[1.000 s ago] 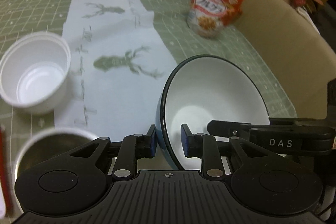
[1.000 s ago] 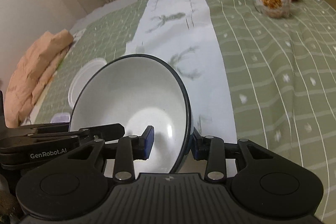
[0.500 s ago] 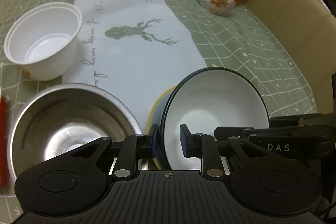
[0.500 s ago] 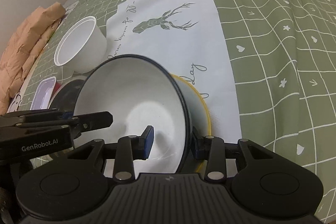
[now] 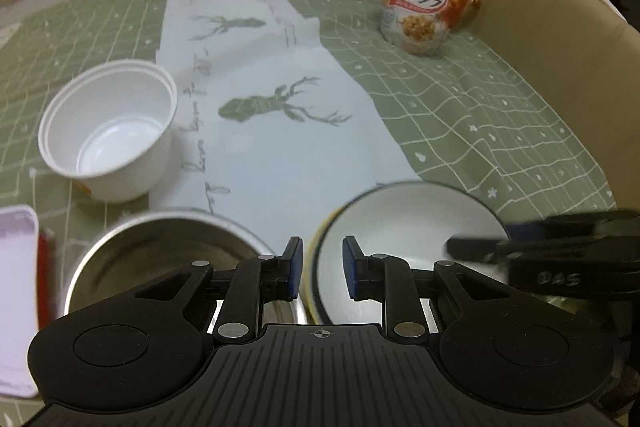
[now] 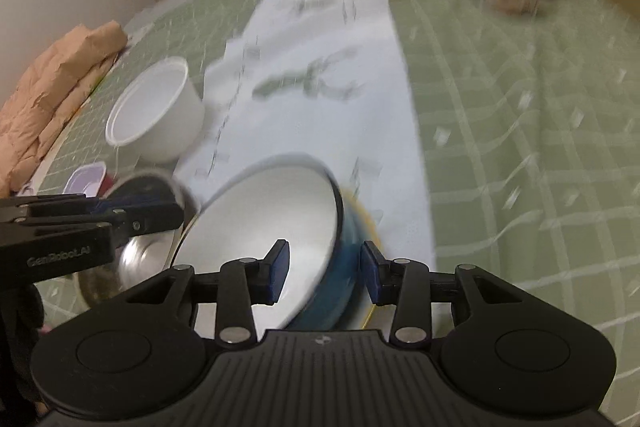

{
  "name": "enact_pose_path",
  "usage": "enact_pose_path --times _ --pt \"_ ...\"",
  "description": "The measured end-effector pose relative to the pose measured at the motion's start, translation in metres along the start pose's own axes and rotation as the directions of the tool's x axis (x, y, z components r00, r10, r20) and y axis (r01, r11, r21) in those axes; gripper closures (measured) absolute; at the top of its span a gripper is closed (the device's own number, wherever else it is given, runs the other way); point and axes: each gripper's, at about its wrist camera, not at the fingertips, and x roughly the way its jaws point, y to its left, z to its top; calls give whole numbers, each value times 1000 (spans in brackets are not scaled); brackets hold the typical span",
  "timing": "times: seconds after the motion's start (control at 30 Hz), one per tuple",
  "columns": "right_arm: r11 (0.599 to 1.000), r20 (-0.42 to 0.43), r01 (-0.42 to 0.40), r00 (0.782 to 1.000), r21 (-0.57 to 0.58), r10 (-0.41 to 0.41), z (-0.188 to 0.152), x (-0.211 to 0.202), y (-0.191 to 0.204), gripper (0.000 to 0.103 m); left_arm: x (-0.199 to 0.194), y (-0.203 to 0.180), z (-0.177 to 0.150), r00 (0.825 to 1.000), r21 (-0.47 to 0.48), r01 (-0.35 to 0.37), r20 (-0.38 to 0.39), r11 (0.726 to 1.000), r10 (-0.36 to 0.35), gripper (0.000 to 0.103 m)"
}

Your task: Organize plates and bowls

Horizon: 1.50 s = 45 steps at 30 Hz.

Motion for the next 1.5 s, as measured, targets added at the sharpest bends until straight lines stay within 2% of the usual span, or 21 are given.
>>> enact_pose_path --times 0.07,0.13,0.3,0.4,0.53,0.67,0.77,0.87,1.0,1.17,1.33,1.43,1.5 --pt "998 71 38 997 -41 -35 0 -12 4 62 6 -1 3 1000 18 -12 -12 1000 12 78" --pt "998 92 50 995 -49 -45 -1 -16 3 56 13 -2 4 999 35 -21 -26 999 22 78" --pt "1000 13 21 1000 18 -21 -10 1 -16 55 33 -1 5 997 48 -22 -74 999 26 77" --pt "995 -47 -36 998 90 40 -17 14 -28 55 46 2 5 995 38 -6 -104 999 10 76" --pt "974 -109 -131 982 185 153 -29 32 -37 53 61 9 8 989 -15 41 -138 999 -43 74" --pt "962 -113 -175 973 209 202 -34 40 -37 53 67 10 9 986 -22 51 -156 998 -54 72" --pt "945 -136 -237 953 225 271 -39 46 -34 47 68 11 10 983 -38 58 -172 998 -64 72" --pt "949 -132 -236 955 208 266 -40 45 -30 48 67 10 10 983 -38 52 -174 998 -58 73" --pt "950 -130 -230 957 213 261 -35 45 -34 50 66 4 9 981 -42 56 -185 998 -63 63" --pt "959 -111 -188 970 214 215 -28 42 -47 50 66 -6 4 974 -27 79 -210 997 -83 63" --pt "962 -115 -170 973 213 198 -27 45 -50 50 65 -8 4 977 -32 80 -195 996 -85 64" --pt "971 -110 -134 981 197 158 -24 43 -47 50 62 -2 4 977 -63 104 -181 993 -114 69" --pt "985 -73 -68 994 159 81 -18 36 -44 50 55 4 4 978 -88 134 -147 987 -146 70"
